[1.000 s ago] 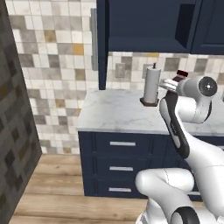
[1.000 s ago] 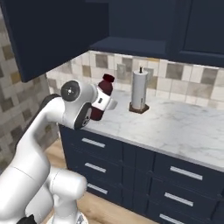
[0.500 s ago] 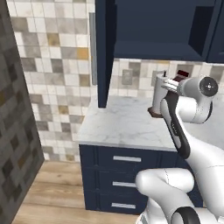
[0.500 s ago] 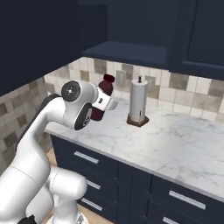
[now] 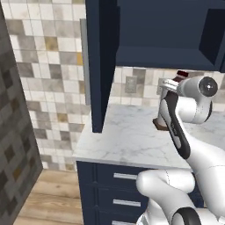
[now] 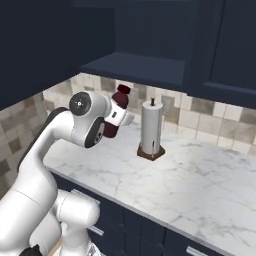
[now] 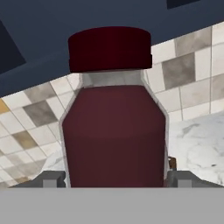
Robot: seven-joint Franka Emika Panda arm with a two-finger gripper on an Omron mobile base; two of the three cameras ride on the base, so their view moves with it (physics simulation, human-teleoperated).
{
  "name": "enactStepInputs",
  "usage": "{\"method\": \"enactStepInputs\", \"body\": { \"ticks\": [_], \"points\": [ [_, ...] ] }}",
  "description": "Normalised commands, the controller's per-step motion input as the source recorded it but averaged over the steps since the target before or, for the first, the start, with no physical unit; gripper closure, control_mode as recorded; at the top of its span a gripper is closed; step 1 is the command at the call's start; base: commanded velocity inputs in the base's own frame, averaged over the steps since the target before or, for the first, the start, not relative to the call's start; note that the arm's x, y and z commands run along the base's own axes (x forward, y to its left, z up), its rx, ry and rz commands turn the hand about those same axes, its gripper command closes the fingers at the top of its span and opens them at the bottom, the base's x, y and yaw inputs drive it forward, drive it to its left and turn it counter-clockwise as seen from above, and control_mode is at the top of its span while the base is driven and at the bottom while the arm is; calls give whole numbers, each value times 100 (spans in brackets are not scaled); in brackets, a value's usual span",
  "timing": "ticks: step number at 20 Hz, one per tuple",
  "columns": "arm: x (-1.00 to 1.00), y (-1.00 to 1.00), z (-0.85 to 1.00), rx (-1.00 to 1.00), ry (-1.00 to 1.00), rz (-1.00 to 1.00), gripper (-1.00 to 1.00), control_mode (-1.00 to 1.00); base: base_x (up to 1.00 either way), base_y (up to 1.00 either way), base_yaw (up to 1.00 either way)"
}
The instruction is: Pick the juice from the counter and place it in the open cabinet.
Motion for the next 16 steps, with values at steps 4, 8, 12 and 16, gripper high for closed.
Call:
{"method": "enactStepInputs", "body": {
  "ticks": [4,8,12,16],
  "points": [
    [0,0,0,0,0,0,100,100,54,0,0],
    [0,0,0,0,0,0,100,100,52,0,-4],
    [0,0,0,0,0,0,100,100,38,0,-10],
    [0,0,0,0,0,0,100,100,30,0,-13]
  ]
}}
